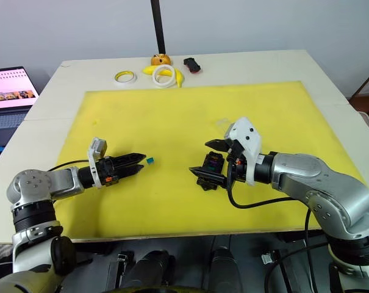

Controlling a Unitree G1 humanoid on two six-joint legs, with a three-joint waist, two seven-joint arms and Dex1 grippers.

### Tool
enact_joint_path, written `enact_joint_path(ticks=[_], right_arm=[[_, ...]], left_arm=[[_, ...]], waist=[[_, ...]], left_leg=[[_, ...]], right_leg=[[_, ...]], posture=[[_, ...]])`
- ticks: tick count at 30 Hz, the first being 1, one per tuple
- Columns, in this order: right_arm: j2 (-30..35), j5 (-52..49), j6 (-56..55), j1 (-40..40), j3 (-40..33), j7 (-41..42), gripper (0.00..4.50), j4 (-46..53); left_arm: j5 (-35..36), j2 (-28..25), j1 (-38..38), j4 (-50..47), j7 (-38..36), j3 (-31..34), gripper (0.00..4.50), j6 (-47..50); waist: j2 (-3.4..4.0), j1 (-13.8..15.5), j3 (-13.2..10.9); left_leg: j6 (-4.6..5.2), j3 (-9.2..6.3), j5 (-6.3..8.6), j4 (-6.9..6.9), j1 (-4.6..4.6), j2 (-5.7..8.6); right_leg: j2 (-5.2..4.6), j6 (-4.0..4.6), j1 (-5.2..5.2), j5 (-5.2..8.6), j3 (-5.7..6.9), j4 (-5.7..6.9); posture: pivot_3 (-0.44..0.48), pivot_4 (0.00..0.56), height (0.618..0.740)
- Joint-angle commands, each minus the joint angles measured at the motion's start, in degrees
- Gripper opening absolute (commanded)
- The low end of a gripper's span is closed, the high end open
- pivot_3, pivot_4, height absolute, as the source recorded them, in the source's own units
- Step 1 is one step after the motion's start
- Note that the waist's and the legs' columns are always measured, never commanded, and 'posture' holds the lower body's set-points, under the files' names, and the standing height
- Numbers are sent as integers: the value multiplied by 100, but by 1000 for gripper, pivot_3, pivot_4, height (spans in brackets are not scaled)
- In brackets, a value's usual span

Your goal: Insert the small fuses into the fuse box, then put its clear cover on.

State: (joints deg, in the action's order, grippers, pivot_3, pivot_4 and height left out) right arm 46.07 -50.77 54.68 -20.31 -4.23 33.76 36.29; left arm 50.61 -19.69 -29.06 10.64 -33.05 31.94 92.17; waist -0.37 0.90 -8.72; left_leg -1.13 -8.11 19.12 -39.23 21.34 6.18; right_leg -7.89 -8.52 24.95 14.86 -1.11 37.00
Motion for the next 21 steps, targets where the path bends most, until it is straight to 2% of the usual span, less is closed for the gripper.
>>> enact_joint_path(ticks=[1,15,21], right_arm=[[-20,5,-54,-17,-34,-17,4500,173],[17,97,-88,-30,49,14,4500,161],[42,97,-67,33,0,20,4500,231]], left_arm=[[262,98,28,88,159,-99,3789,33],[121,399,-289,297,541,-218,3789,-33],[-105,301,-212,427,536,-426,3789,-253]], waist=[[0,1,0],[-1,129,0],[-1,148,1]], left_leg=[[0,0,0,0,0,0],[0,1,0,-5,0,3],[0,0,0,-6,-1,3]], right_leg=[[0,0,0,0,0,0],[-2,0,-5,0,1,-3],[-2,0,-6,0,1,-3]], posture=[[0,150,740],[0,150,740],[0,150,740]])
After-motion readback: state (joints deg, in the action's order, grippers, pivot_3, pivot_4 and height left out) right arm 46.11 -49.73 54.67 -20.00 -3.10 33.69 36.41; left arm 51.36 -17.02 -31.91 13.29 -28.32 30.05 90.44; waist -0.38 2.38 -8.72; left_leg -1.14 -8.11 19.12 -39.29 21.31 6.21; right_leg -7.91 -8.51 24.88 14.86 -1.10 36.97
